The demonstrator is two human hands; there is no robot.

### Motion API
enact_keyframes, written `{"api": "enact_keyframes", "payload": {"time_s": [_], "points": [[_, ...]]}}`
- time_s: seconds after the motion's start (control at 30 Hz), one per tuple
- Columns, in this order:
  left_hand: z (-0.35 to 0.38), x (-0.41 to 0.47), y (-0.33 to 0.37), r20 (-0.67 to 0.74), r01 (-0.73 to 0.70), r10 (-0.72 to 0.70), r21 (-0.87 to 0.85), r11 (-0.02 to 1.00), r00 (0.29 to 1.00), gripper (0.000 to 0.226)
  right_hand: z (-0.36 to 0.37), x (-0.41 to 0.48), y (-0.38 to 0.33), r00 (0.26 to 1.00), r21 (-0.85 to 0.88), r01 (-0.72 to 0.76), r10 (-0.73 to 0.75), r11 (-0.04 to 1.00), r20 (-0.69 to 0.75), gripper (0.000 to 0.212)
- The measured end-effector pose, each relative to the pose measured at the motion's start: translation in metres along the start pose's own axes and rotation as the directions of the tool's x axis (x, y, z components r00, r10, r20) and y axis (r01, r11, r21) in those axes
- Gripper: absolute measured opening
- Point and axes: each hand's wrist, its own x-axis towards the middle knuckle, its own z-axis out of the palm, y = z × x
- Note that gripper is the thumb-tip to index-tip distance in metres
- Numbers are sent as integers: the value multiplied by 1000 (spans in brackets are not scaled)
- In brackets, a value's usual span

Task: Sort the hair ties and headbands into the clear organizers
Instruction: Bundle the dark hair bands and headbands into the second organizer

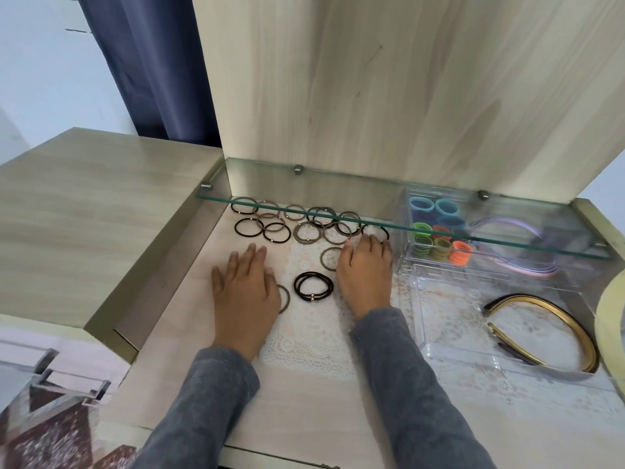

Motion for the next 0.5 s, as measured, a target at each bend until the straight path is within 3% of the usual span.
{"api": "enact_keyframes", "payload": {"time_s": [0.2, 0.4, 0.5], "points": [[-1, 1, 3, 106, 18, -27, 78, 997, 994, 56, -6, -9, -3, 960, 31, 89, -78, 996, -268, 33], [-3, 0, 4, 130, 23, -31, 66, 998, 991, 55, -9, 0, 0, 994, -64, -53, 47, 997, -95, 48], [-3, 2, 5, 128, 21, -28, 54, 998, 991, 55, -12, 3, -2, 997, -115, -63, 57, 991, -52, 41]]}}
